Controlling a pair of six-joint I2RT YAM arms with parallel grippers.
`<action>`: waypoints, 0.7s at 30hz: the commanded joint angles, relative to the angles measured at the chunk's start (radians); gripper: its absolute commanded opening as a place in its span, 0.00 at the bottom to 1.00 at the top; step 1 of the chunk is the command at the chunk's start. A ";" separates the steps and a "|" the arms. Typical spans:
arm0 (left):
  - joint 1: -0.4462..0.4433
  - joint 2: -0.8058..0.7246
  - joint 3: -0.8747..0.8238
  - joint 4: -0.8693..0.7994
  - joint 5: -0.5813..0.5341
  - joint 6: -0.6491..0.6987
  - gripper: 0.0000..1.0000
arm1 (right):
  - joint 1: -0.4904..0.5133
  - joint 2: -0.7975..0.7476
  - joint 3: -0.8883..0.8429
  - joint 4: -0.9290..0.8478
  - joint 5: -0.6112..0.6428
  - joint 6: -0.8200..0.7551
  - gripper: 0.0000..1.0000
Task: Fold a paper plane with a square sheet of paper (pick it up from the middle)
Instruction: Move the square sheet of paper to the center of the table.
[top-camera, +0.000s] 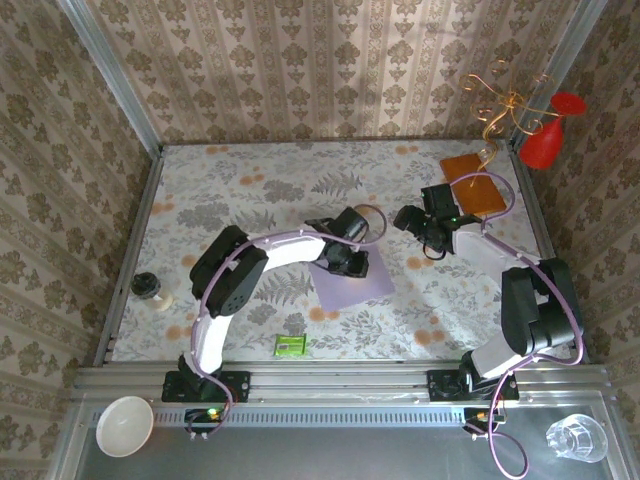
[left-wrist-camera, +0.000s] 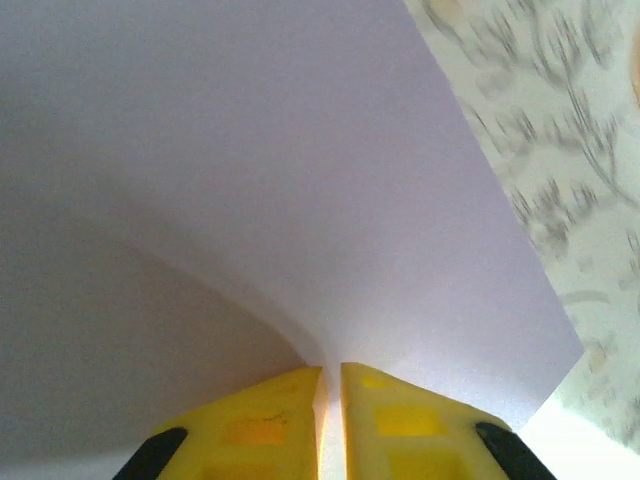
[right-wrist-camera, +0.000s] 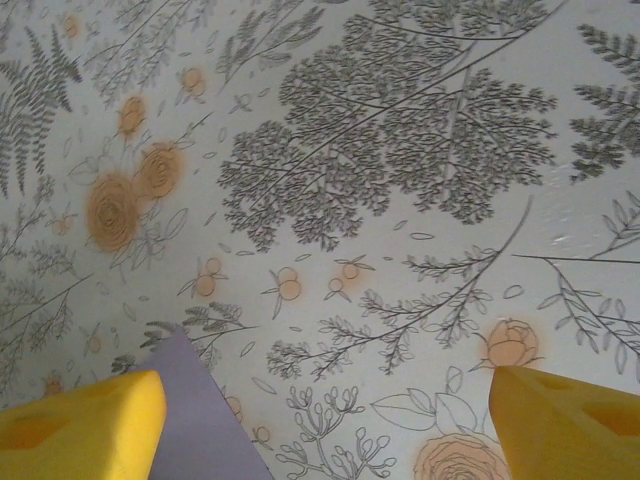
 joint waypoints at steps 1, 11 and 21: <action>0.012 -0.038 -0.044 -0.106 -0.002 0.049 0.15 | -0.007 0.002 0.007 -0.036 0.019 0.040 0.83; 0.153 -0.246 -0.195 -0.017 0.034 -0.144 0.20 | 0.042 0.007 0.032 -0.096 -0.219 -0.105 0.63; 0.228 -0.200 -0.249 -0.065 0.019 -0.173 0.19 | 0.186 0.130 0.047 -0.082 -0.305 -0.103 0.41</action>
